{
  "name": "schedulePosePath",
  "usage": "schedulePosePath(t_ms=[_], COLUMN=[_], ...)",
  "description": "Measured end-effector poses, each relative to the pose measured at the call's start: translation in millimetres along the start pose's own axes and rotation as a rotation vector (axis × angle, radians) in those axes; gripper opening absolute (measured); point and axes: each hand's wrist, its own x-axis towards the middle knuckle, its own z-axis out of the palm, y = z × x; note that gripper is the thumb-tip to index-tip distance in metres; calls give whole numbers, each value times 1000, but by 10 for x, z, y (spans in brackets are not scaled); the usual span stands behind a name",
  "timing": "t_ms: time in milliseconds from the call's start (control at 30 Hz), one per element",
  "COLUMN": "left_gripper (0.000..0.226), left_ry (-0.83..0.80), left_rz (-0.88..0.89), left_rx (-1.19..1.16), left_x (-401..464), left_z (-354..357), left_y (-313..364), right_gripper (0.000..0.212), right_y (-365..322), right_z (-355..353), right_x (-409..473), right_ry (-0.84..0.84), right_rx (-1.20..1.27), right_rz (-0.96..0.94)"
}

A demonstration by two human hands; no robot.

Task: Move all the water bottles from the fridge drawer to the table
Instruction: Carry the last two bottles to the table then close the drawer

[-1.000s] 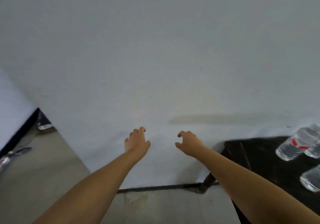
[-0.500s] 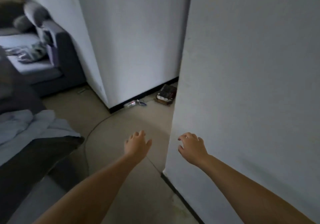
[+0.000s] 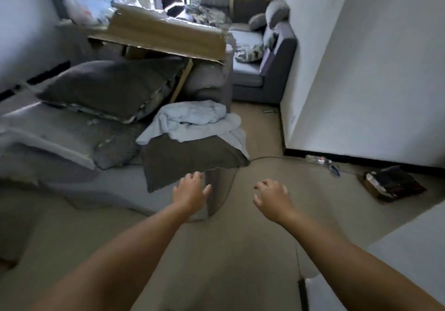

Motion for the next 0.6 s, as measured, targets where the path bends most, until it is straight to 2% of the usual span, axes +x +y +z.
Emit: schedulePosePath(t_ms=[133, 367, 600], left_gripper=[47, 50, 51], left_ry=[90, 175, 266], left_rz=[-115, -212, -362], left_rx=[21, 32, -15], left_x=[23, 69, -50], left_z=[-407, -1165, -1810], left_y=[-835, -2222, -3590], right_gripper=[35, 37, 36], right_y=[-894, -2493, -4092], right_z=[16, 34, 148], right_x=[378, 832, 1038], right_ry=[-12, -4, -27], right_rx=[-14, 2, -23], right_rz=[-162, -298, -517])
